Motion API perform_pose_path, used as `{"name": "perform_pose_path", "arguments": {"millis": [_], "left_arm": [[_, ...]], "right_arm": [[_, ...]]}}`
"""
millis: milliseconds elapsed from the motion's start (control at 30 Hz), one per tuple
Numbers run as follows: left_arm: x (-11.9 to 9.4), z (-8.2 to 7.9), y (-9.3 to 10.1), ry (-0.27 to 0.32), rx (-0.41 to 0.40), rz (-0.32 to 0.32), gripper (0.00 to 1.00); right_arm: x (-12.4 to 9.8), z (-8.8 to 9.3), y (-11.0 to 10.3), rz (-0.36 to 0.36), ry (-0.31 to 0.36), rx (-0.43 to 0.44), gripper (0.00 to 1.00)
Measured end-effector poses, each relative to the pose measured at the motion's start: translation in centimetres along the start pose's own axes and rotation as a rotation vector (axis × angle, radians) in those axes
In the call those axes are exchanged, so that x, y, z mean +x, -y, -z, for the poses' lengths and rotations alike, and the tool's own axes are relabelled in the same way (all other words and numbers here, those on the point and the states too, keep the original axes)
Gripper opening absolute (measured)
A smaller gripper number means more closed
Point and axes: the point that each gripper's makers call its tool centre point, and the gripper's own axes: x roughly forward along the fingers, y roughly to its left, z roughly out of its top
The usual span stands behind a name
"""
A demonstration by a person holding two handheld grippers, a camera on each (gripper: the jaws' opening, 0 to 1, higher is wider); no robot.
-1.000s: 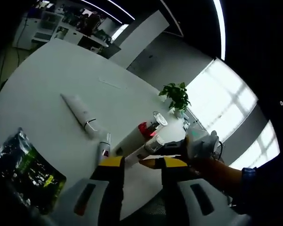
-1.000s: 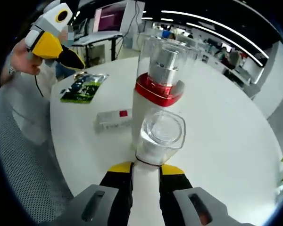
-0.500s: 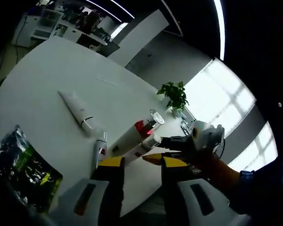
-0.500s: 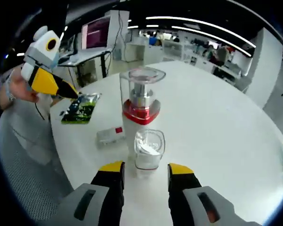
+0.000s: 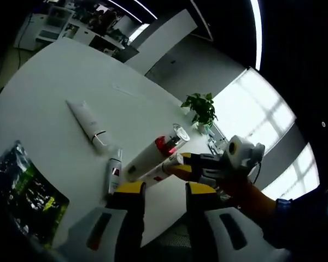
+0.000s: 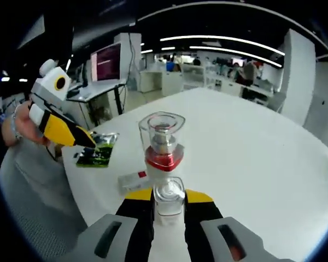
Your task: Arrange the skincare products in the storage area until every visible bottle or jar stands upright without overlapping.
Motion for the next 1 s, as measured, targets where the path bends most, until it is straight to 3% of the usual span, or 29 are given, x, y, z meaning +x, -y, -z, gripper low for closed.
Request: {"name": "perform_pose_path", "arguments": {"millis": [167,267,367,567,1000], "left_arm": [[0.0,-0.1,0.1,0.003,0.001,0.002,0.23],[-0.1,-0.2,0.1,0.009,-0.004,0.006,0.23],[-0.1,-0.2,0.1,0.011,-0.005,0.007,0.23],[0.0,0.0,0.2,0.002,0.0,0.009,0.23],[0.0,0.1,0.3,-0.003,-0.002,0.013,0.23]], "right_arm": [[0.3,-0.3,-1.3,-0.048,0.011,-0.066,0.16],[0.3,-0.3,-1.0,-0.044,0.01,-0.052,0.16],[0.3,0.4,-0.4,-0.027,-0.022,-0.027,0.21],[0.8,2.5,-0.6,-0.023,-0.128,-0.068,0.2],[0.7,3.9,0.5,-0.002,-0.177,-0.121,0.14]]}}
